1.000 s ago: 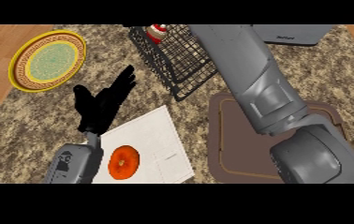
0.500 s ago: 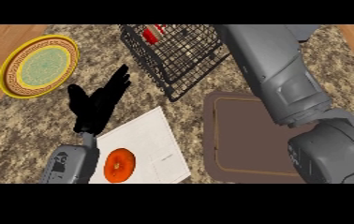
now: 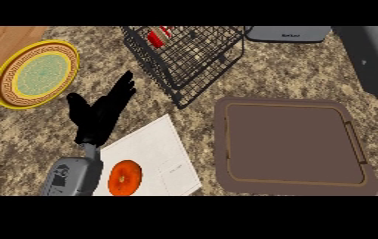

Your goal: Pick the cupcake from the tray and place it in the tiered basket

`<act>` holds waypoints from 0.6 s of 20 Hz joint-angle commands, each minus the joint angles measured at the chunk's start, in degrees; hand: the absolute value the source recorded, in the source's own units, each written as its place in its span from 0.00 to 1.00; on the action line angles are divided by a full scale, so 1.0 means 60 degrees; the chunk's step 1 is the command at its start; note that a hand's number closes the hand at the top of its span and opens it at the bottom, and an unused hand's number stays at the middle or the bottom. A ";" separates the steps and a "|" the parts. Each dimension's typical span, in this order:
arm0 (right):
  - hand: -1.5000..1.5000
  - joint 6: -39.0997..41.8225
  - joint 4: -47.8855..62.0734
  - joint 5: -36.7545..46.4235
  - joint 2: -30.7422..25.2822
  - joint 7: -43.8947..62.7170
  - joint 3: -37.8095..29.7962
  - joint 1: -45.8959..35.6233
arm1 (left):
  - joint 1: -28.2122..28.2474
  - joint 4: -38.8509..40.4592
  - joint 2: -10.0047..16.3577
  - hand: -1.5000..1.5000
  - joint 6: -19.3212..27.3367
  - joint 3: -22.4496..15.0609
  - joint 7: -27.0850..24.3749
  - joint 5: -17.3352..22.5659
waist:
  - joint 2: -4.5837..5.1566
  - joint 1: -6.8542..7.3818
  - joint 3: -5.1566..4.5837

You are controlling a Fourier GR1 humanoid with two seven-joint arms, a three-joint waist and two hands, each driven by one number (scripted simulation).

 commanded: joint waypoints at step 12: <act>0.00 0.4540 0.0273 0.0243 -0.4072 -0.1553 0.0095 0.1447 | -0.0351 -0.0064 0.0091 0.50 -0.0148 0.0049 0.0250 0.0107 | 0.0126 0.0219 0.0022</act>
